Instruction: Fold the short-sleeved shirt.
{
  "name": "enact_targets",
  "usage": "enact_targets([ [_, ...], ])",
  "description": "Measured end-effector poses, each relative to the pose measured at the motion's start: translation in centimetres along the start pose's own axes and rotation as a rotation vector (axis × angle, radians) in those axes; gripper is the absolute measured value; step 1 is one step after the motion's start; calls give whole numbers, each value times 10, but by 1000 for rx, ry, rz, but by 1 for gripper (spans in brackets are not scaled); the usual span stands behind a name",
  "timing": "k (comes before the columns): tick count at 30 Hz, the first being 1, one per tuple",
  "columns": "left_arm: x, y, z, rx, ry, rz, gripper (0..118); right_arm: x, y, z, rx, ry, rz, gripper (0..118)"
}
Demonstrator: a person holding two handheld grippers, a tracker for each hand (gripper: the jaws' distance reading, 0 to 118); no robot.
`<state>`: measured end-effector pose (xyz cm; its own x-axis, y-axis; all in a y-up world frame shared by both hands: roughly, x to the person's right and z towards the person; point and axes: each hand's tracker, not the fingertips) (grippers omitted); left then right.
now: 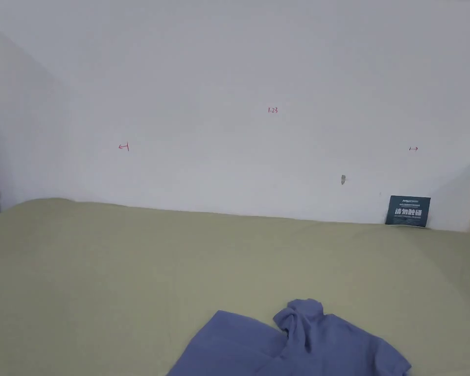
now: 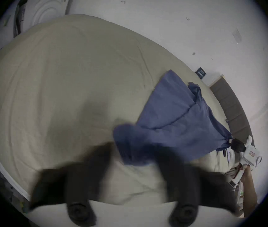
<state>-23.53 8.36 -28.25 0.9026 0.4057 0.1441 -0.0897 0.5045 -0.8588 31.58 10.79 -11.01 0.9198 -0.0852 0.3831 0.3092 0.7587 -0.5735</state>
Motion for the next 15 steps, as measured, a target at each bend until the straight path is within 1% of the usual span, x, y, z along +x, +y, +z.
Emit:
enact_targets([
  [1, 2, 1, 4, 25, 10, -6, 111, 0, 2, 5, 30, -1, -5, 97],
  [2, 6, 1, 17, 97, -4, -13, 111, 0, 4, 11, 59, 11, -14, 107],
  [4, 18, 6, 38, 197, -57, -59, 111, 0, 8, 29, 177, 4, -42, 108],
  [7, 47, 14, 67, 359, -45, -170, 111, -5, 19, 53, 269, -24, -67, 108],
  [9, 61, 17, 77, 423, -46, -208, 110, -12, 22, 68, 320, -54, -55, 108],
  [10, 69, 16, 84, 452, -31, -228, 107, -16, 22, 75, 342, -75, -36, 107],
  [11, 75, 14, 88, 475, -19, -247, 98, -22, 22, 82, 363, -101, -13, 104],
  [12, 79, 11, 89, 507, -14, -276, 82, -25, 21, 89, 389, -129, 2, 95],
  [13, 84, 8, 91, 524, -17, -306, 48, -29, 18, 94, 387, -132, 14, 65],
  [14, 88, 5, 92, 530, -20, -337, 15, -31, 16, 97, 391, -122, 24, 30],
  [15, 92, 2, 92, 536, -14, -367, 1, -35, 14, 98, 394, -131, 39, 0],
])
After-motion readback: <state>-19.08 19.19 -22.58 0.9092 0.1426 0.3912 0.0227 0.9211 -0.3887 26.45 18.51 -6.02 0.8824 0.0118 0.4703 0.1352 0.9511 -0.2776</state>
